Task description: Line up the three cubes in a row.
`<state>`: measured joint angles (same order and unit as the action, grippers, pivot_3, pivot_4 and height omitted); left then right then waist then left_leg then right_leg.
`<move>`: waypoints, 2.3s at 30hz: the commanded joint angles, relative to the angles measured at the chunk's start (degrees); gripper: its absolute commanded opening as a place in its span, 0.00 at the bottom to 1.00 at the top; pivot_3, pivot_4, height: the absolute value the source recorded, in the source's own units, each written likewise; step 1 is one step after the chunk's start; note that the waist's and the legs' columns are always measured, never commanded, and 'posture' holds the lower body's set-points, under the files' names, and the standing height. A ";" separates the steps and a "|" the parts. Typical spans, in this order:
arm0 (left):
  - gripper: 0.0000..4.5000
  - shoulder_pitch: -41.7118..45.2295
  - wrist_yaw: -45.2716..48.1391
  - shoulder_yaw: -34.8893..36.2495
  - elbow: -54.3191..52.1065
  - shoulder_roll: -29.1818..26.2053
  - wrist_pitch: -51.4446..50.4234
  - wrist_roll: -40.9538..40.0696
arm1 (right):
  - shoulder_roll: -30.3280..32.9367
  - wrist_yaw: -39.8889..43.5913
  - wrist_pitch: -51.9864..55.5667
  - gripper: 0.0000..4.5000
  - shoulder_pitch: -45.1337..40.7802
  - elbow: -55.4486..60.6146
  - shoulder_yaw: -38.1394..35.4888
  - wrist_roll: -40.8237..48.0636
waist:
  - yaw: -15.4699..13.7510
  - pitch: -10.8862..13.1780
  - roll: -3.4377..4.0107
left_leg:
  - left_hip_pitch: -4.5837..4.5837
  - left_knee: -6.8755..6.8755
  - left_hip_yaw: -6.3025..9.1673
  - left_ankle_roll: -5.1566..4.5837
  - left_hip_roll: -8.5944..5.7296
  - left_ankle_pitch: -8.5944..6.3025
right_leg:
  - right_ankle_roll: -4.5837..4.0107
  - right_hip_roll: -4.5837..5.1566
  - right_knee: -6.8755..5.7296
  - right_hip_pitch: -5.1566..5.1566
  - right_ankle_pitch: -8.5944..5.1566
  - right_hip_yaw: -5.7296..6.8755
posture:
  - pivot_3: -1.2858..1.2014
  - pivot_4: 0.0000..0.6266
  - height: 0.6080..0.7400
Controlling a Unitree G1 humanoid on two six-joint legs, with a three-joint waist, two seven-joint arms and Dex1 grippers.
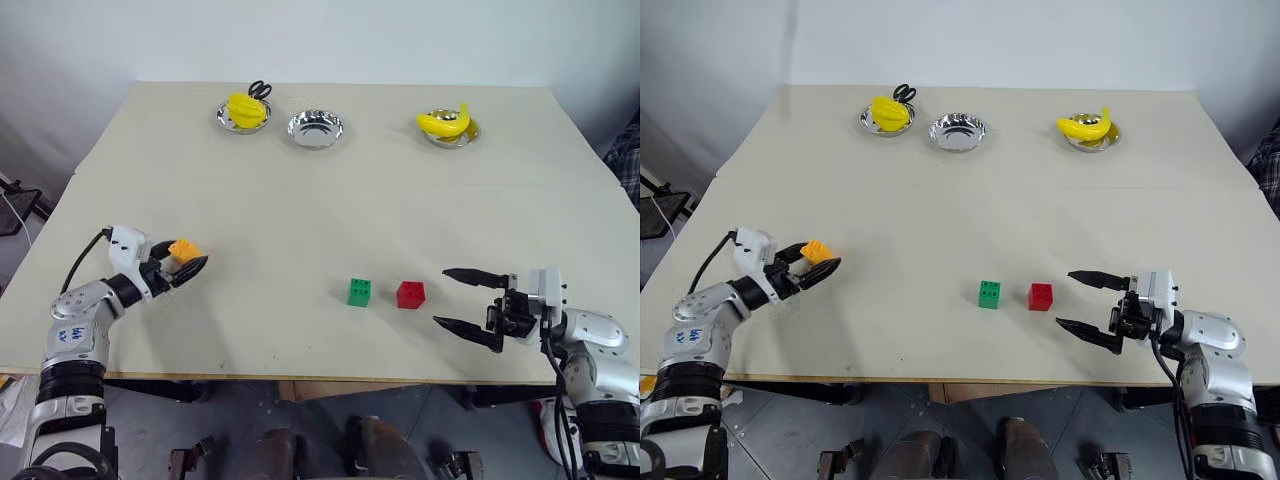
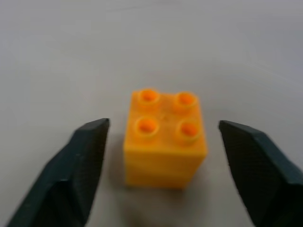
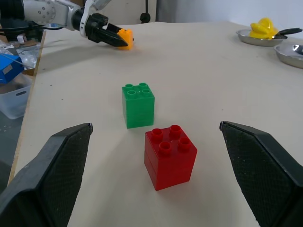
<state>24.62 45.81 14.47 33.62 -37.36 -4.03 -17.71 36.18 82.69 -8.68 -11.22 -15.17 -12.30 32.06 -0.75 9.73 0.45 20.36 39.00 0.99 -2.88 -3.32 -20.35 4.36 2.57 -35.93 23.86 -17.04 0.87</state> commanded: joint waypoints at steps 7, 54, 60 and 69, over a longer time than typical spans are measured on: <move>0.33 0.35 12.30 0.90 -5.14 0.02 2.95 -5.69 | 1.25 -1.83 0.17 1.00 4.06 4.70 -3.28 1.61 | -0.67 0.01 -0.01 | 0.00 0.02 0.01 -0.01 0.00 0.00 | 0.00 0.02 0.01 -0.01 0.00 -0.02 | 0.52 0.24 1.00; 0.96 27.85 38.82 -19.80 28.74 11.21 27.85 12.90 | 4.97 -5.91 6.23 1.00 19.61 17.73 -11.63 4.44 | -0.60 0.09 -0.16 | 0.03 0.12 -0.01 -0.02 -0.01 0.04 | 0.03 -0.03 0.02 0.00 0.01 -0.11 | 0.52 0.24 1.00; 0.96 16.63 40.21 -13.50 12.29 2.36 23.54 6.32 | 6.40 -3.16 5.56 1.00 16.11 12.96 -10.93 3.94 | 0.09 0.09 -0.16 | 0.04 0.08 -0.03 0.02 0.02 0.04 | 0.03 -0.03 -0.04 0.08 0.01 -0.14 | 0.52 0.24 1.00; 0.96 -10.40 29.33 1.22 -16.16 -8.33 12.31 -2.39 | 10.39 5.57 -1.48 1.00 7.71 -4.29 -8.92 -0.91 | -0.07 0.14 -0.08 | -0.03 0.03 0.00 -0.09 0.00 0.00 | 0.01 0.05 0.08 -0.07 0.00 -0.16 | 0.52 0.24 1.00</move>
<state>14.90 77.48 13.66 21.21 -45.16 9.02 -18.29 45.02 86.01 -7.67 -2.90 -17.70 -20.52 31.85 -0.81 9.87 0.36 20.31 39.03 1.00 -3.01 -3.33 -20.35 4.36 2.65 -35.78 23.72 -17.04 0.72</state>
